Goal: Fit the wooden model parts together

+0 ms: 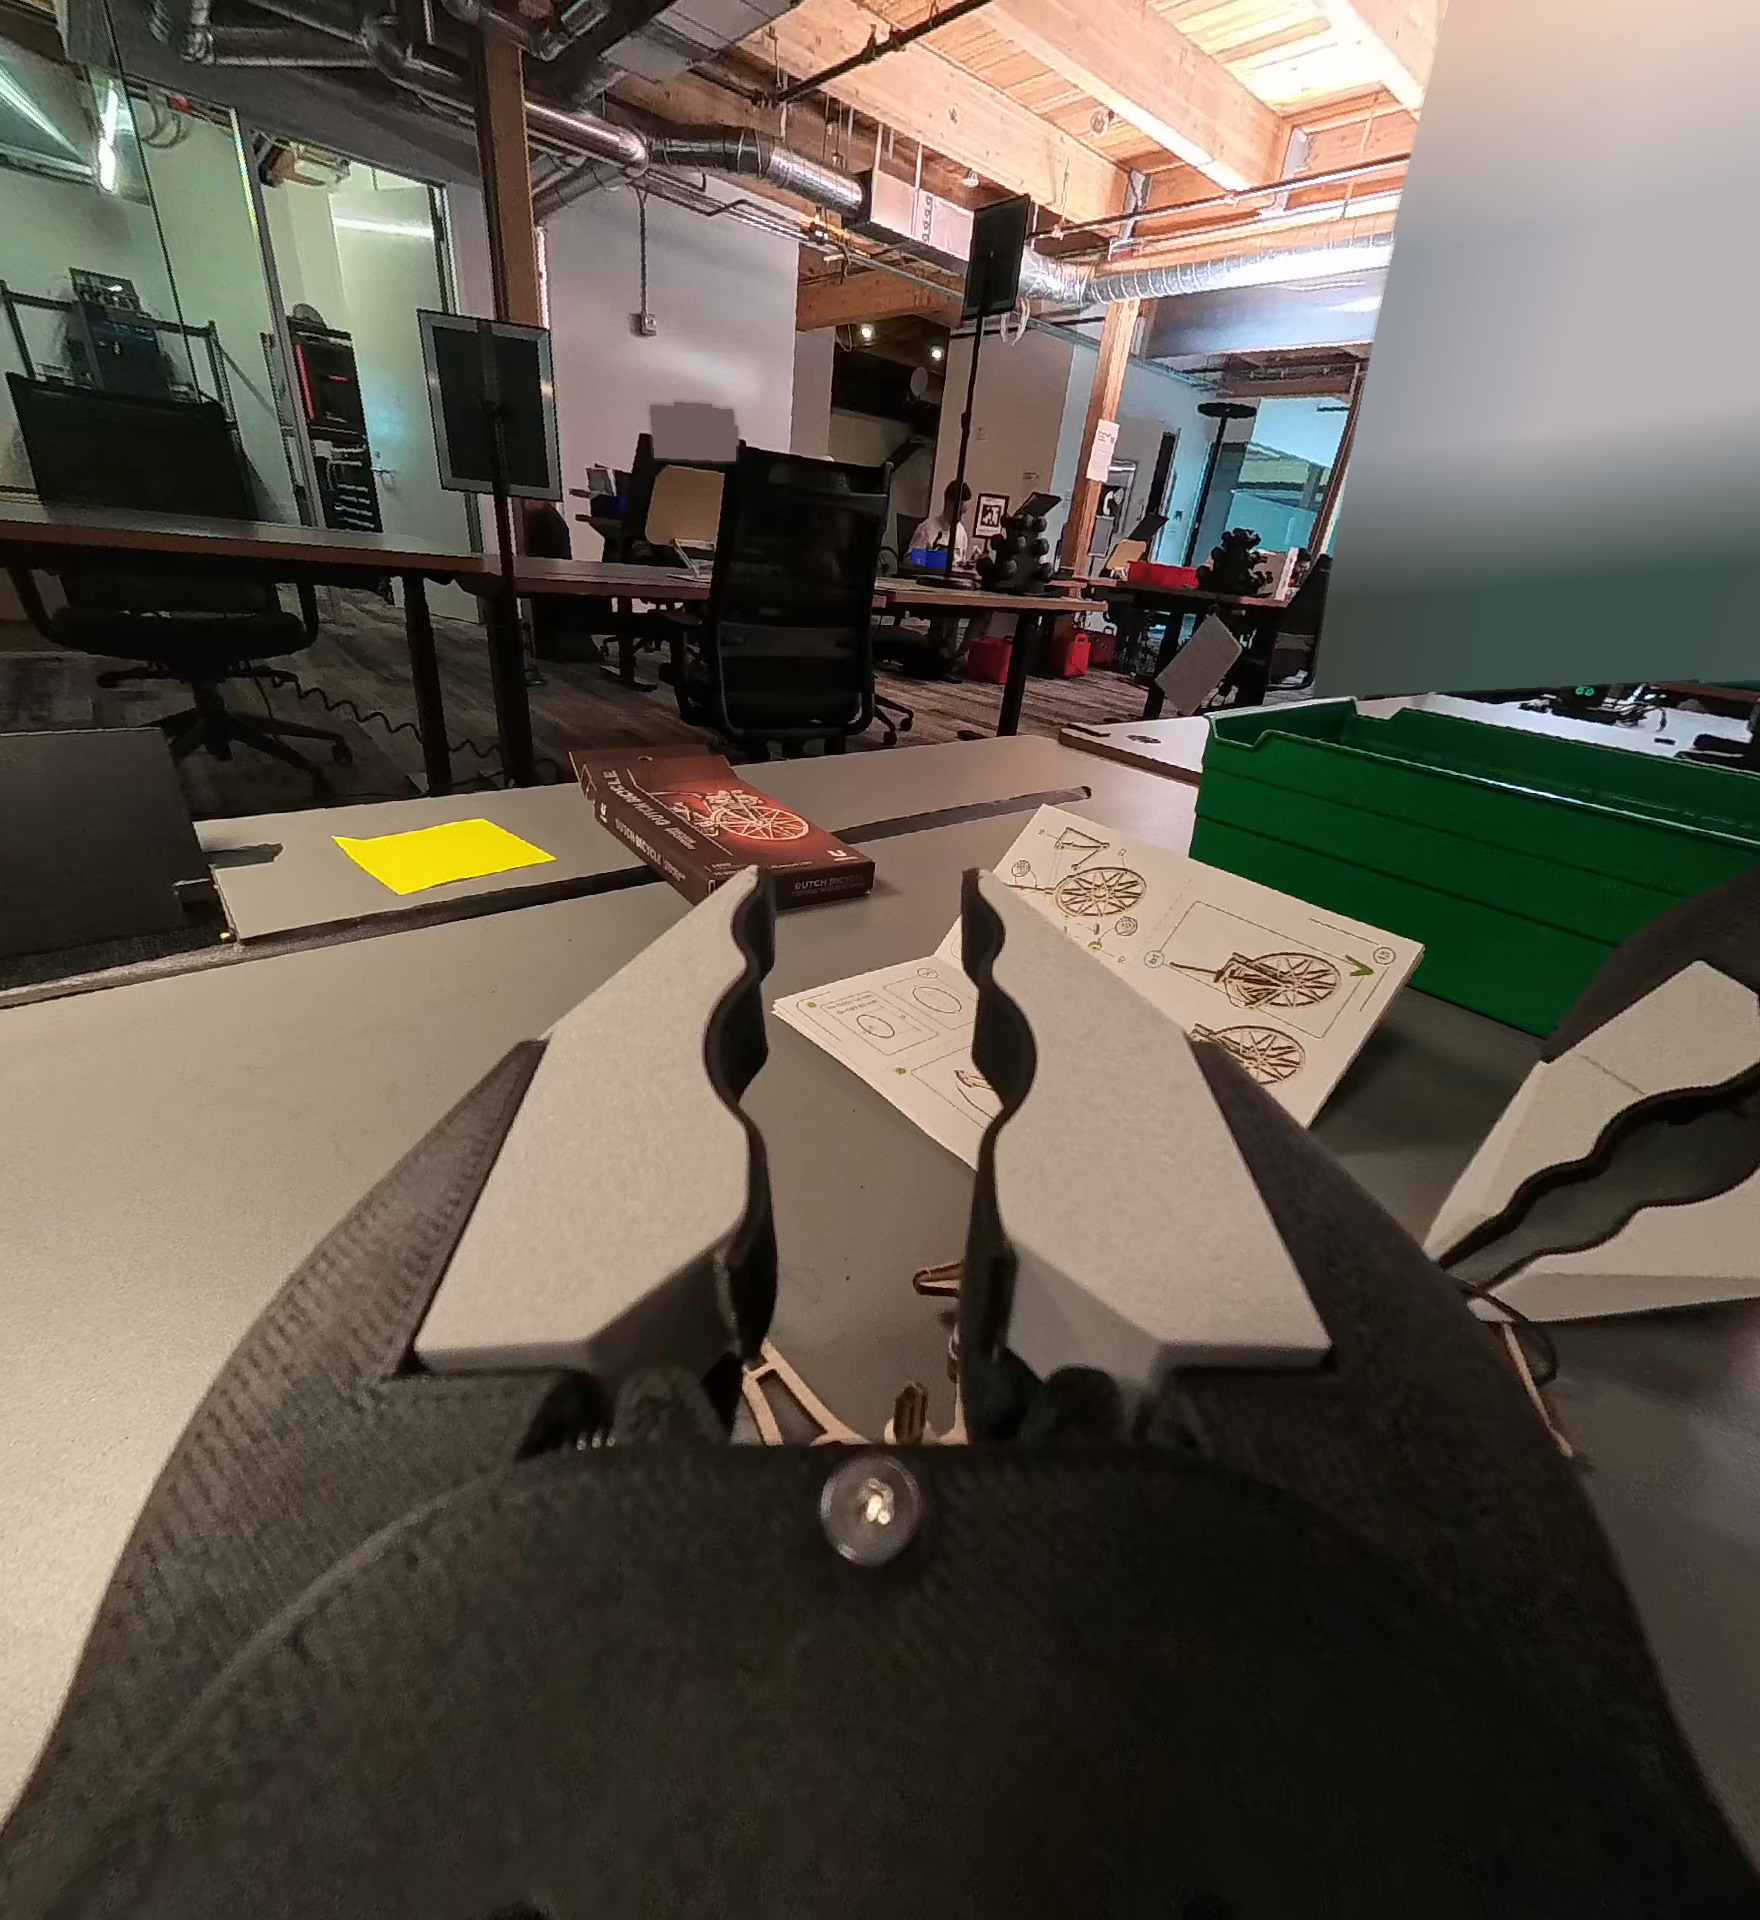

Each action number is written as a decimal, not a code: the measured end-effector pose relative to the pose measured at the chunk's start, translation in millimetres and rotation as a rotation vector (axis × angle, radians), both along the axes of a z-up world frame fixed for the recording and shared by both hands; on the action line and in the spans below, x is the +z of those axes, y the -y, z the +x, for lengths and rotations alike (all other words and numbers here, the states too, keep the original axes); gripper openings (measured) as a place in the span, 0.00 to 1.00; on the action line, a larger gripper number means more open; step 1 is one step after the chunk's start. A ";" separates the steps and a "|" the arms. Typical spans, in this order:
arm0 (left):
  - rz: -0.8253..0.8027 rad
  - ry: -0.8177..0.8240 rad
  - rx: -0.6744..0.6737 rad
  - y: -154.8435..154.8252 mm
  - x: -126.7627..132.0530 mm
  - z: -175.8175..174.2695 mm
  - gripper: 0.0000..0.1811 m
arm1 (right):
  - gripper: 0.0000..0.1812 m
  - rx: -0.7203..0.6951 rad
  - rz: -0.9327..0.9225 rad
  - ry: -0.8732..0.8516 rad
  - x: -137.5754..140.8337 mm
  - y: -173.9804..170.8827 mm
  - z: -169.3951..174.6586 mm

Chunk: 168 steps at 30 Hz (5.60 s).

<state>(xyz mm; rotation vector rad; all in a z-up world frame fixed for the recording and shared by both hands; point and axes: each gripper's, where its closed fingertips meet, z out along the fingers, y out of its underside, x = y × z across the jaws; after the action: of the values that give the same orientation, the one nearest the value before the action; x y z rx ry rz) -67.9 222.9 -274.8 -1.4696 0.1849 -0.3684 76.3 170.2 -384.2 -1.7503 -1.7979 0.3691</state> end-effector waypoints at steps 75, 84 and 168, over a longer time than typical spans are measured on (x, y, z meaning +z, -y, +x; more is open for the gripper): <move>0.123 -0.227 0.095 22.0 11.2 11.8 0.13 | 0.03 -0.544 0.109 -0.307 15.6 -107.7 -2.5; 0.114 -0.229 0.036 22.7 8.6 21.1 0.13 | 0.16 -0.610 -0.087 -0.305 2.9 -106.6 -4.1; 0.114 -0.116 -0.019 86.5 71.0 29.4 0.15 | 0.00 -0.111 0.426 -0.704 87.1 -56.0 -3.4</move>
<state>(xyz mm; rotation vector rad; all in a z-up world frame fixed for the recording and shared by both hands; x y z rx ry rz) -38.6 136.4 -203.7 -1.3780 0.3084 -0.2831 72.8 226.2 -297.1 -1.2049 -1.1609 0.4461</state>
